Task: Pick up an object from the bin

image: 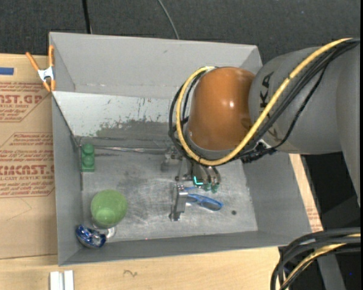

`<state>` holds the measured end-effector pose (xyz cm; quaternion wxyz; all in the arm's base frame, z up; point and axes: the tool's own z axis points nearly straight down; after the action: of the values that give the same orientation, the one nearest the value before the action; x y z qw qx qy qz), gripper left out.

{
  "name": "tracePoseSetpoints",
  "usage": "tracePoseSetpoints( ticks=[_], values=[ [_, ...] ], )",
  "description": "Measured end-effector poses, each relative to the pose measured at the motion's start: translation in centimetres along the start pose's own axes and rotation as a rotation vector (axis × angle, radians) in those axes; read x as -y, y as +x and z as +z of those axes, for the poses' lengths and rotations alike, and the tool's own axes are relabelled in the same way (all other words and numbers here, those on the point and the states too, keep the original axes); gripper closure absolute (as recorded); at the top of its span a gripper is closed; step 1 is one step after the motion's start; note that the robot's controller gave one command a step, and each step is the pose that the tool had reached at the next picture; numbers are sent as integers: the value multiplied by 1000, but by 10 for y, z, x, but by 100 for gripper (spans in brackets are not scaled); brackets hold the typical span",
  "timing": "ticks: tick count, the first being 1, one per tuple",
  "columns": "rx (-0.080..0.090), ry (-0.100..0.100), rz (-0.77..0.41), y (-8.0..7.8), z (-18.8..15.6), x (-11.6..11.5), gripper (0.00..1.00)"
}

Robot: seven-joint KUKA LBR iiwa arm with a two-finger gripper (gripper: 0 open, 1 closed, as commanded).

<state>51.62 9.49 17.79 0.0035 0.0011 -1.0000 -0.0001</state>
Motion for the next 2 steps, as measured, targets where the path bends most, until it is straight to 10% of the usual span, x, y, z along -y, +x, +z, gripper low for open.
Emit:
tracePoseSetpoints(
  ticks=[1, 2],
  values=[
    [3, 4, 52, -17, 58, 92, 0],
    [17, 0, -84, -24, 107, 82, 0]
  ],
)
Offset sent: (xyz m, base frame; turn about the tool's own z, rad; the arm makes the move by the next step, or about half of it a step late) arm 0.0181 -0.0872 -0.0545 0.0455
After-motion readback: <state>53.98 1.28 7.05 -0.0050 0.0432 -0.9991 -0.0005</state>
